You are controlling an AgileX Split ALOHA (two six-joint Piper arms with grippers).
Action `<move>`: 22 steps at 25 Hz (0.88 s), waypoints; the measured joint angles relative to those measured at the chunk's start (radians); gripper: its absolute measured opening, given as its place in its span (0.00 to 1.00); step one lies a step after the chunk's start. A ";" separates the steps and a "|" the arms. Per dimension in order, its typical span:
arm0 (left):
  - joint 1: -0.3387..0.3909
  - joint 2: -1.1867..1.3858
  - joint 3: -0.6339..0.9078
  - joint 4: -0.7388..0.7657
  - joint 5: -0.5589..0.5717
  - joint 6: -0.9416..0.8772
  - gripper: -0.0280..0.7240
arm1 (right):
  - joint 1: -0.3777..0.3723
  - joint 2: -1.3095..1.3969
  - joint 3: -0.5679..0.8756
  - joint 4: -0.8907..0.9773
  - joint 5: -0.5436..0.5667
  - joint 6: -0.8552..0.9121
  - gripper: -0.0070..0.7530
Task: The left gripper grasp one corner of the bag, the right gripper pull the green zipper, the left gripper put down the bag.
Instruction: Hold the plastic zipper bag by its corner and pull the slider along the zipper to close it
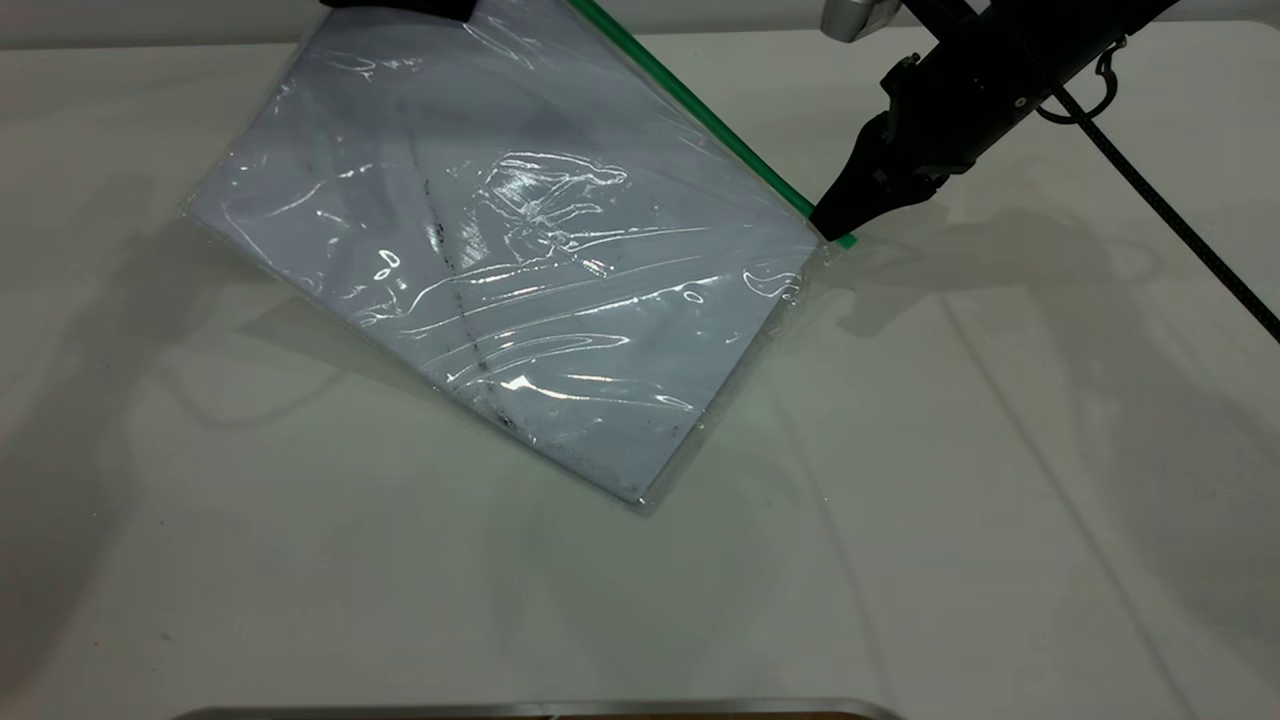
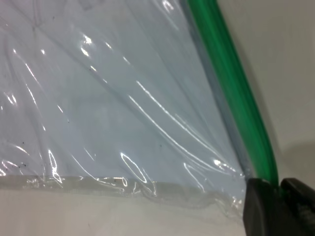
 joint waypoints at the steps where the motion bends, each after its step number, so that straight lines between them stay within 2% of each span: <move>1: 0.000 0.000 0.000 0.000 0.000 0.000 0.11 | 0.000 0.000 0.000 -0.002 0.001 0.000 0.06; 9: 0.000 -0.001 0.000 0.000 0.003 -0.006 0.11 | -0.001 0.000 0.000 -0.052 0.008 0.024 0.07; 16: 0.001 -0.002 0.000 0.000 0.007 -0.015 0.11 | -0.001 0.000 0.000 -0.022 0.008 0.027 0.09; 19: 0.006 -0.003 0.000 0.008 0.008 -0.055 0.11 | -0.002 -0.002 0.001 0.020 0.005 0.026 0.17; 22: 0.008 -0.005 0.000 0.047 0.013 -0.119 0.11 | -0.002 -0.026 0.001 0.037 0.004 0.021 0.35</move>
